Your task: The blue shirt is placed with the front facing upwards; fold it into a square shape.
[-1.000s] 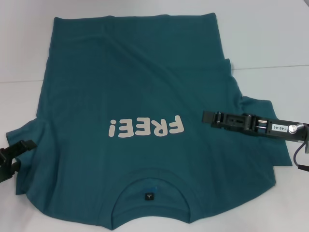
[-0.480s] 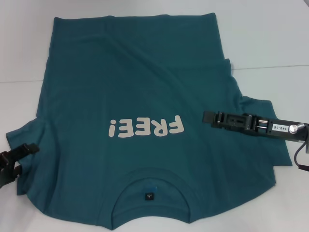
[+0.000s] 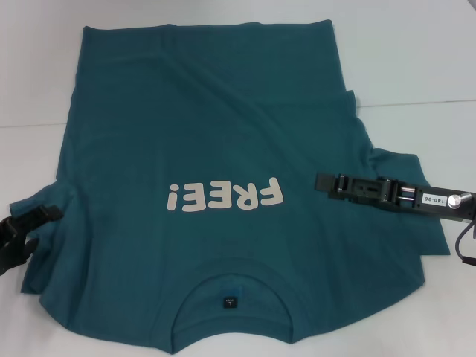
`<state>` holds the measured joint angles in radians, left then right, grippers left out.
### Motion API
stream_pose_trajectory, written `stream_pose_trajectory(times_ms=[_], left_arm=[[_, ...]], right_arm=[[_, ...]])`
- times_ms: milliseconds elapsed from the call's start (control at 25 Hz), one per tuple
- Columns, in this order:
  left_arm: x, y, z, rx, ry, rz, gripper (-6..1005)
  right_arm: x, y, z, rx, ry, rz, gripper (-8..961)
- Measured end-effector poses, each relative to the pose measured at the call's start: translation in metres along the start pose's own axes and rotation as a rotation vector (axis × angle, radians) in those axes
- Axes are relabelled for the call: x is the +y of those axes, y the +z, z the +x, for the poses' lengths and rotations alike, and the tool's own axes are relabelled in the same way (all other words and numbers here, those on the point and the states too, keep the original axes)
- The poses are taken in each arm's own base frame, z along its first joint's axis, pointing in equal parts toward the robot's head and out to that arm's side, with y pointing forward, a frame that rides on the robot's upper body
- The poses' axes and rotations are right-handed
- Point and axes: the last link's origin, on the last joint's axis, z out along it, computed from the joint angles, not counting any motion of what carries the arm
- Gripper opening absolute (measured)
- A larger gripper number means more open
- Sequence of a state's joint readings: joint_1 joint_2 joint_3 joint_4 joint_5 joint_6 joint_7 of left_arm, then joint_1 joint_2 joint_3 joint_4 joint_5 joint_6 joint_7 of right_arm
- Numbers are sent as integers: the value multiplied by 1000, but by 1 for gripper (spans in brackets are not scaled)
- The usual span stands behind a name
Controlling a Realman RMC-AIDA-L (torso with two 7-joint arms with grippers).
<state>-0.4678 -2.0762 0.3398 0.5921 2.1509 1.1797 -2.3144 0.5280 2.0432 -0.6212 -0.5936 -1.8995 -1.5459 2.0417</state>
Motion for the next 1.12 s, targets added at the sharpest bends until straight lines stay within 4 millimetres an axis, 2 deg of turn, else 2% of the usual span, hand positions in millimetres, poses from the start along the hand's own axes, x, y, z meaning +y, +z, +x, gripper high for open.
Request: stream_pose_trajectory(times_ms=[360,1120], left_arm=[[-8,-8,-2,4,-6,20,839],[-7,-6,-3,-24,2,41,780]], right_arm=[[-1,-1,0,-3,0,3,915],[0,-3,-1,-11,2,0,916]])
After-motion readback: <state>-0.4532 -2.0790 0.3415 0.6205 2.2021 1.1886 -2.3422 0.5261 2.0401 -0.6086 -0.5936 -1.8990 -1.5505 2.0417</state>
